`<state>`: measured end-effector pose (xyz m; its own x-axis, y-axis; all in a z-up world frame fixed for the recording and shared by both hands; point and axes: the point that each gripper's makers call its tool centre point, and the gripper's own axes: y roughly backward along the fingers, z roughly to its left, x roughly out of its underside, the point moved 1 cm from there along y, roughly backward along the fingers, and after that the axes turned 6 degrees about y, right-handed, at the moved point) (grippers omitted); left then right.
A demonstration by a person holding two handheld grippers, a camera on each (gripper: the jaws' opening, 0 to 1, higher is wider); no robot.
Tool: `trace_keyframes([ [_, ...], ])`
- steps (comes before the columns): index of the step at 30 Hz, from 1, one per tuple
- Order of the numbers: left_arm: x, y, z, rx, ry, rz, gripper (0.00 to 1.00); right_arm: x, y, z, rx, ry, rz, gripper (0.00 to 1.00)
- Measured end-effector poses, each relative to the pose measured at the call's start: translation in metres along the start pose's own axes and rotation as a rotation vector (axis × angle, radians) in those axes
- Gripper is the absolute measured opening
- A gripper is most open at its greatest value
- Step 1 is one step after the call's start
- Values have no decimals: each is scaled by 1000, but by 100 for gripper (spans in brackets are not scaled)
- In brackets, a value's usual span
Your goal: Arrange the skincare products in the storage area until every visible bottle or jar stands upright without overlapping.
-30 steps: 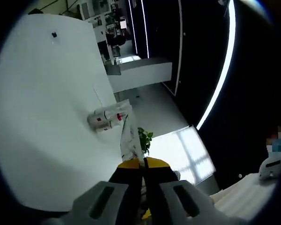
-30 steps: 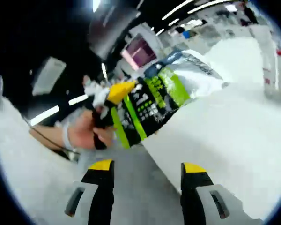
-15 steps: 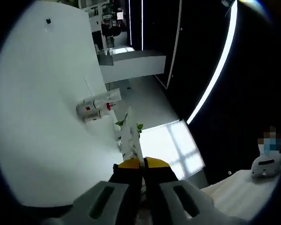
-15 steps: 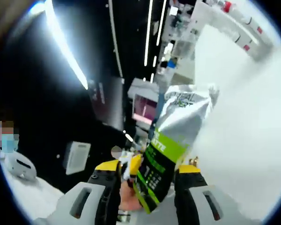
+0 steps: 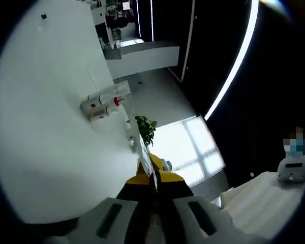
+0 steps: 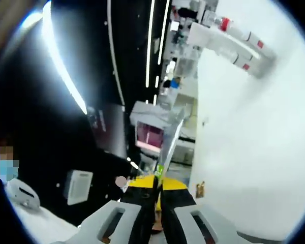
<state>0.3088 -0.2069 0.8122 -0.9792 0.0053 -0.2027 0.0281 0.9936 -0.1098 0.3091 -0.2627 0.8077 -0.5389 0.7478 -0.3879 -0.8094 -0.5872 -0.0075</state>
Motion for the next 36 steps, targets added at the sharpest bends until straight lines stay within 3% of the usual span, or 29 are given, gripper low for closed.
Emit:
trace_keyframes([
  [9,12,-5,3,4,26,55,3,4,8,4,-17,8,85,0],
  [13,4,-3,5,-5,33,12,10,16,6,10,-40,24,152,0],
  [15,-3,0,6,-6,39,-23,13,27,5,11,-50,44,220,0],
  [19,-10,6,4,14,45,-52,1,42,0,21,-96,66,279,0],
  [23,-16,9,-1,29,19,-81,0,48,-6,25,-119,58,291,0],
  [25,-18,10,-1,17,-5,-98,0,48,-8,22,-100,100,291,0],
  [26,-20,10,1,0,-10,-110,0,47,-10,21,-95,158,284,0],
  [27,-23,12,4,-22,-46,-114,0,48,-12,24,-118,276,286,1],
  [29,-30,16,10,-64,-82,-148,0,57,-12,18,-68,361,348,10],
  [30,-31,17,12,-71,-74,-151,0,61,-13,20,-68,347,363,20],
  [32,-33,19,15,-86,-81,-161,0,66,-16,21,-74,312,371,26],
  [34,-33,18,15,-83,-85,-163,0,66,-16,16,-49,289,364,17],
  [35,-32,17,12,-77,-89,-161,0,61,-16,11,-21,259,338,10],
  [36,-32,16,11,-74,-95,-161,0,56,-17,13,-40,227,303,3],
])
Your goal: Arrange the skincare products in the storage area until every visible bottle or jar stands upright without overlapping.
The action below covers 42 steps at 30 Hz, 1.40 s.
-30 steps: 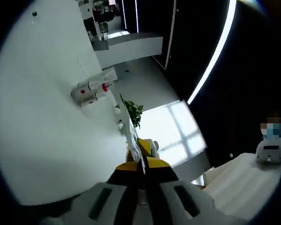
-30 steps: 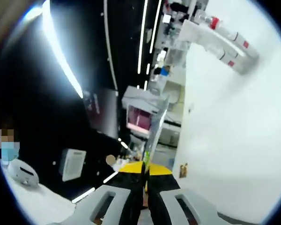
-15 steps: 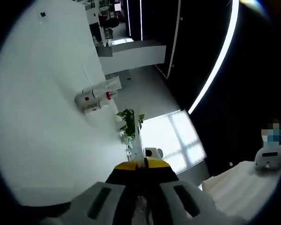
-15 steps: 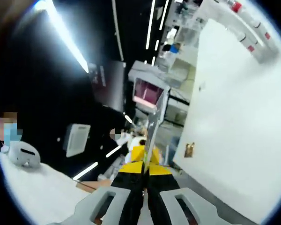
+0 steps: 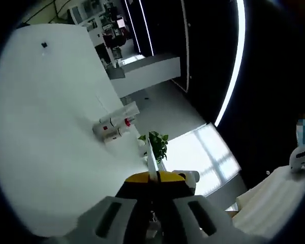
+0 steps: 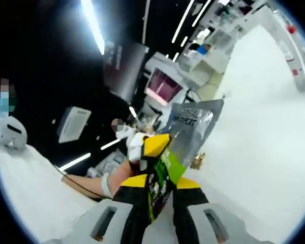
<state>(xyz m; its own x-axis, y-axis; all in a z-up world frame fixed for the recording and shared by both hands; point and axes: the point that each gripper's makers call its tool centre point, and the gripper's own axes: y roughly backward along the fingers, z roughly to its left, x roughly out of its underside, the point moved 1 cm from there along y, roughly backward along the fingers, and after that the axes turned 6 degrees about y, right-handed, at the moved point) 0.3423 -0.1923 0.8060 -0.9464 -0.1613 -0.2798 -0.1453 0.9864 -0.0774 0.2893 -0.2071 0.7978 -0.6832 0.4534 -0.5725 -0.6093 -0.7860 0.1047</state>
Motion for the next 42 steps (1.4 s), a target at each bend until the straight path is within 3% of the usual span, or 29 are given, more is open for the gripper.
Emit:
trace_keyframes([
  [3,2,-2,-6,25,-13,4,0,-20,8,3,-59,-189,-144,0],
  [6,4,-4,-9,33,-34,16,0,-26,12,-2,-27,-83,-178,0],
  [10,9,-6,-8,32,-30,40,0,-35,16,-5,-7,-107,-222,0],
  [12,11,-6,-7,34,-11,47,0,-33,16,-6,-13,-109,-217,0],
  [15,13,-6,-3,37,93,60,0,-31,16,-9,0,-120,-221,0],
  [19,19,-10,-3,20,31,87,0,-27,18,-13,9,-155,-226,0],
  [26,23,-8,-5,24,34,119,0,-22,9,-6,5,-139,-194,0],
  [28,19,-6,-8,27,-11,101,0,-25,7,-3,-3,-112,-205,0],
  [29,17,-5,-9,37,6,88,0,-28,5,-1,-13,-52,-216,0],
  [30,14,-5,-11,48,24,74,0,-27,4,1,-15,-50,-206,2],
  [33,3,-1,-11,59,56,12,0,-10,-4,4,-31,-50,-89,15],
  [35,-3,1,-11,61,80,-23,0,-2,-7,-4,32,30,-50,20],
  [36,-5,3,-6,47,75,-25,0,-4,-7,-3,34,63,-63,17],
  [37,-5,2,-6,44,72,-26,0,-4,-7,1,16,38,-72,10],
  [39,-5,1,-5,40,69,-32,0,-12,-6,10,-47,-73,-130,2],
  [42,-4,0,-7,54,80,-31,0,-10,-5,3,-16,-26,-118,0],
])
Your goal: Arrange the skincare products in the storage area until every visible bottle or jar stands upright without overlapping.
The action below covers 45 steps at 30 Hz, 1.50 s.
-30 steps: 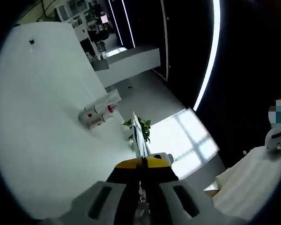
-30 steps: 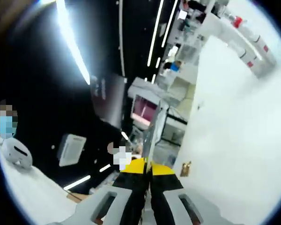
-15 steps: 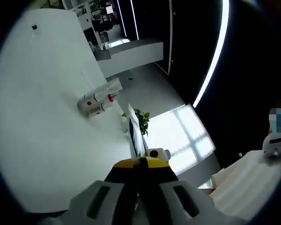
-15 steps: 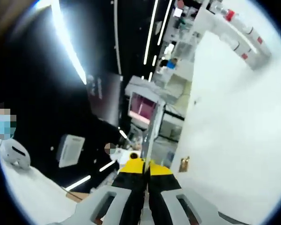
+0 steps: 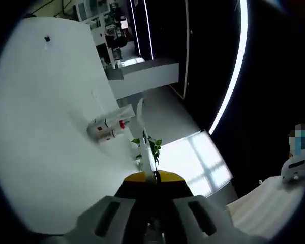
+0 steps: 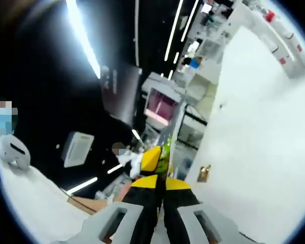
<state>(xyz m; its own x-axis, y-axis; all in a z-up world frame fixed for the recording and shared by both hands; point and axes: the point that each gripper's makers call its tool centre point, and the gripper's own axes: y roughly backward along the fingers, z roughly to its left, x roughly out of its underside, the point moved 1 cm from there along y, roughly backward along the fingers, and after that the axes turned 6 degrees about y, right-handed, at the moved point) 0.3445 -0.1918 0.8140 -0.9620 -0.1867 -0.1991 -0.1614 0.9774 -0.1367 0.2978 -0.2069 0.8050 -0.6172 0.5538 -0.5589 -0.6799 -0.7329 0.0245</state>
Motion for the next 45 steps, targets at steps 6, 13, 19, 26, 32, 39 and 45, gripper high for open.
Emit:
trace_keyframes([
  [6,9,-5,8,-34,-18,45,2,0,5,-11,43,-18,1,0],
  [13,12,-4,7,-25,-80,70,0,2,6,-8,22,-105,-16,0],
  [19,16,-6,5,-24,-117,90,0,1,8,-6,25,-87,-33,0],
  [26,14,-7,14,-81,-155,102,4,0,8,-10,40,-67,-11,0],
  [32,8,1,18,-203,-333,203,13,-11,11,-16,49,-63,-40,0],
  [39,8,14,24,-297,-497,261,17,-24,14,-25,78,-60,-58,0],
  [45,5,28,37,-424,-638,314,26,-28,14,-31,107,-34,-48,0],
])
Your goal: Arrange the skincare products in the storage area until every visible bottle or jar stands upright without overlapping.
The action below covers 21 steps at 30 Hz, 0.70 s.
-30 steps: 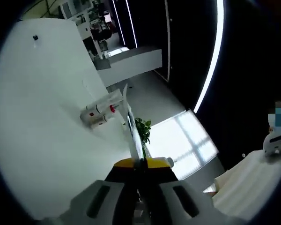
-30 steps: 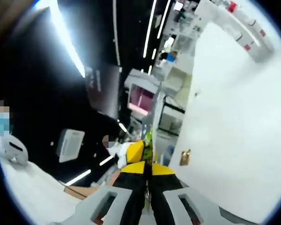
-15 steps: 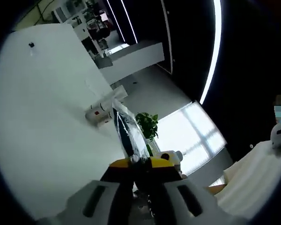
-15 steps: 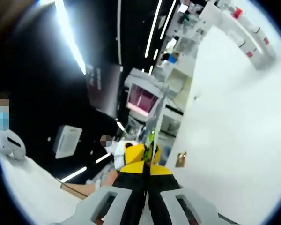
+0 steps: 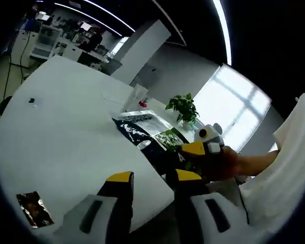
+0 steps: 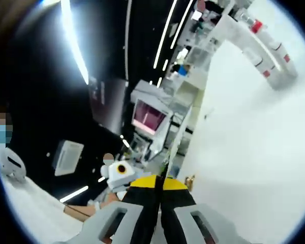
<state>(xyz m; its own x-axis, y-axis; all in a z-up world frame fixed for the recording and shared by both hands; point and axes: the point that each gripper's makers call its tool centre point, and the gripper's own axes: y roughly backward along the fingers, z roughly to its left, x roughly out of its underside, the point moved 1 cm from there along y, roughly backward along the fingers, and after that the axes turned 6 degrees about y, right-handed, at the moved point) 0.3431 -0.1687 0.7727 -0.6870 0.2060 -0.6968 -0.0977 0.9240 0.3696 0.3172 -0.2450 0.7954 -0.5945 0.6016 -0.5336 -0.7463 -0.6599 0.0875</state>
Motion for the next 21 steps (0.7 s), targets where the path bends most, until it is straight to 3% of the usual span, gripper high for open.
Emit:
trace_keyframes([
  [7,16,0,5,-63,-167,110,26,0,0,-7,25,3,11,0],
  [12,43,4,6,-63,-265,224,23,-8,3,-13,41,-8,-11,0],
  [13,48,4,3,-61,-348,249,22,-8,3,-15,52,-3,-11,0],
  [15,50,1,-7,-28,-432,248,20,-10,4,-21,58,-8,-8,0],
  [21,72,-8,-11,-4,-470,318,16,-14,-1,-25,66,-9,-2,0],
])
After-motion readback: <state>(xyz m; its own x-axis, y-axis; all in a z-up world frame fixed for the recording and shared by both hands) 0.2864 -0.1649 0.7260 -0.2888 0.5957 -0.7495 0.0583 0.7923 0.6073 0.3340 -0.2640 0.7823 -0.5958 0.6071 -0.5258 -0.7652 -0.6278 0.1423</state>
